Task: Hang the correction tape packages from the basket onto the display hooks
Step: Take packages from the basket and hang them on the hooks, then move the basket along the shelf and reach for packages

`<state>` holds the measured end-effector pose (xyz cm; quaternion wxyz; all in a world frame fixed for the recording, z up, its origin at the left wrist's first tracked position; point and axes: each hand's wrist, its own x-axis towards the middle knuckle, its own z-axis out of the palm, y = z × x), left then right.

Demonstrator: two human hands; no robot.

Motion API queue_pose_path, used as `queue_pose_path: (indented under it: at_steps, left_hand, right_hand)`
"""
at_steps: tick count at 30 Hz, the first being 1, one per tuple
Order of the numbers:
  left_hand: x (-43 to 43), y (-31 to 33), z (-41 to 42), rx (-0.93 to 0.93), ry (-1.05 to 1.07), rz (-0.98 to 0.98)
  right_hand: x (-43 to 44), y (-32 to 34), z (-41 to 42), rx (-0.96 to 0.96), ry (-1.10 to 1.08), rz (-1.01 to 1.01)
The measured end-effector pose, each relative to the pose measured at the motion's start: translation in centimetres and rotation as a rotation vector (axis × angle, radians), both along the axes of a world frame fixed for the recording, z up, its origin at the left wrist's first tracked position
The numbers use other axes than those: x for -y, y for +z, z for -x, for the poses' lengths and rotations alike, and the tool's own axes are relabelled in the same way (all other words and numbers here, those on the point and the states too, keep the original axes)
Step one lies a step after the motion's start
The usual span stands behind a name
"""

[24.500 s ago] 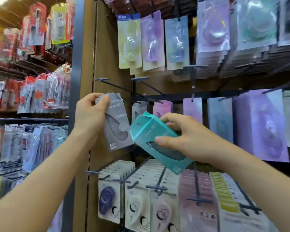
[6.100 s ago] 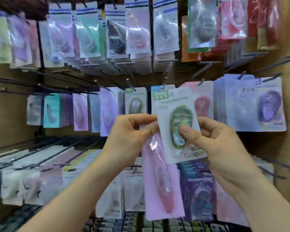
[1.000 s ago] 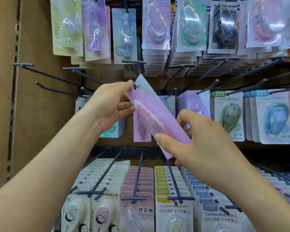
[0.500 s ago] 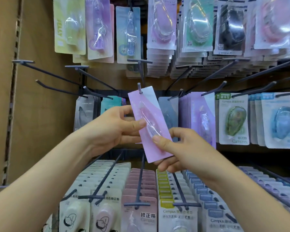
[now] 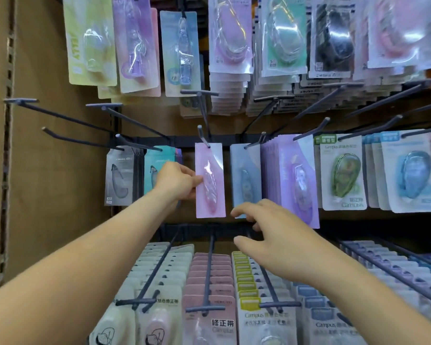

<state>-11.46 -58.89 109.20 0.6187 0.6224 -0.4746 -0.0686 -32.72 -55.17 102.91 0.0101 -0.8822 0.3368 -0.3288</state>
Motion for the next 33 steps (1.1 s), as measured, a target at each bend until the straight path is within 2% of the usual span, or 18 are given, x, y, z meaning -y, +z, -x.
queue_pose_path:
  at_steps: [4,10,15,19,22,26,28,30,33]
  left_hand:
    - [2.2,-0.6,-0.7,0.044,0.080,-0.015]
    - [1.6,-0.5,-0.2,0.141,0.147,-0.054]
    - [-4.2,-1.6,1.3,0.287,0.128,-0.038]
    - [-11.9,-4.2,3.3,0.447,0.172,0.038]
    - [-17.9,-7.5,4.8,0.603,0.296,0.067]
    - [-25.2,-14.0,6.0,0.776,0.454,-0.056]
    - [-28.5,-17.9,6.2,0.842,0.496,-0.202]
    - [-32.1,-22.3,6.3,0.894,0.526,-0.327]
    - [-37.7,-29.5,6.5,0.816,0.603,-0.534]
  right_hand:
    - [-0.2,-0.4,1.3,0.020,0.004,0.010]
    - [-0.4,-1.1,2.9,0.116,0.048,0.133]
    - [-1.8,-1.8,3.4,0.201,0.172,0.275]
    - [-4.1,-3.0,3.1,0.155,0.285,0.460]
    - [-6.0,-4.5,2.9,0.094,0.386,0.602]
    - [-8.7,-8.9,1.9,-0.027,0.563,0.682]
    - [-10.2,-11.8,1.1,-0.123,0.628,0.639]
    - [-12.0,-15.2,0.2,-0.297,0.696,0.560]
    - [-14.2,-21.1,-1.2,-0.510,0.786,0.419]
